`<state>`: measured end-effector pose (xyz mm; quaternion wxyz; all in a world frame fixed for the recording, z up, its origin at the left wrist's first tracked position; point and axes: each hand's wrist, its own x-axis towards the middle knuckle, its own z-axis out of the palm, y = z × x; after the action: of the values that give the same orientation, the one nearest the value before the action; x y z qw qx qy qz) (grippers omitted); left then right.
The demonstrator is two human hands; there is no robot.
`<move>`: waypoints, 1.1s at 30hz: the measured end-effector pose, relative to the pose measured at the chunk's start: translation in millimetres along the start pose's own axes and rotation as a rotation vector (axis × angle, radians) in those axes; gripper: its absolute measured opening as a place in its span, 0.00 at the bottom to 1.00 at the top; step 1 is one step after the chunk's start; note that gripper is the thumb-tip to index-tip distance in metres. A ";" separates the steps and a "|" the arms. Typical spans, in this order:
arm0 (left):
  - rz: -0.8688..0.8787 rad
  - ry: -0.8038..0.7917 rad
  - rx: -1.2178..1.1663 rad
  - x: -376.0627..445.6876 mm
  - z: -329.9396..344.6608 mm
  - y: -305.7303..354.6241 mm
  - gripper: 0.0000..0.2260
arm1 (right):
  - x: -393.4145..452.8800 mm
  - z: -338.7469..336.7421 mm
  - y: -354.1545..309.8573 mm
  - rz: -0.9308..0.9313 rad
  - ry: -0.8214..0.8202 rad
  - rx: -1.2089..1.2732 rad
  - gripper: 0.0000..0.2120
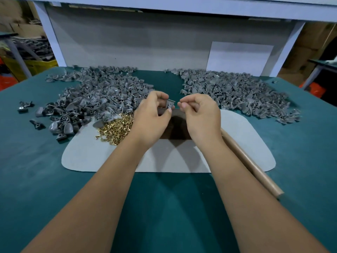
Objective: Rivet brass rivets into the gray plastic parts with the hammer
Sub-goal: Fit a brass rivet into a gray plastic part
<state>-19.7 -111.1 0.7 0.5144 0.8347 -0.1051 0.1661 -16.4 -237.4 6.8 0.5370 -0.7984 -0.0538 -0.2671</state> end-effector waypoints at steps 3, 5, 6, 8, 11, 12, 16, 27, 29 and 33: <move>0.029 -0.010 0.080 -0.5 -0.8 -1.7 0.11 | -0.5 -5.0 0.5 -0.030 0.026 -0.043 0.13; 0.026 -0.040 0.085 0.0 -1.0 -4.5 0.14 | 0.6 -8.3 3.6 -0.030 0.025 -0.065 0.10; 0.014 -0.049 0.108 0.4 -1.5 -5.7 0.14 | 1.1 -10.0 5.3 -0.014 0.020 -0.063 0.08; 0.006 -0.055 0.140 2.0 -2.8 -7.6 0.13 | 2.0 -12.4 7.4 0.022 0.012 -0.045 0.07; 0.031 -0.046 0.180 3.3 -2.4 -10.1 0.12 | 3.2 -14.4 8.3 0.043 0.012 -0.038 0.07; 0.027 -0.036 0.184 3.5 -1.9 -10.5 0.12 | 3.5 -15.1 7.9 0.047 0.009 -0.033 0.07; -0.084 0.054 0.045 2.5 -3.5 -12.8 0.13 | 4.4 -17.0 6.7 0.068 -0.018 -0.023 0.09; -0.003 0.057 0.087 7.1 -3.9 -18.4 0.03 | 4.4 -15.7 4.5 0.020 -0.080 -0.068 0.07; 0.010 0.050 0.077 8.2 -4.4 -18.6 0.03 | 4.5 -14.3 4.5 -0.004 -0.114 -0.113 0.07; 0.016 0.053 0.093 6.3 -5.3 -19.0 0.04 | 3.3 -12.5 6.1 -0.030 -0.179 -0.175 0.07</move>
<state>-8.2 -97.9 -10.3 0.4765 0.8520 -0.0904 0.1972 -15.8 -251.7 6.8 0.4541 -0.8620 -0.0899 -0.2065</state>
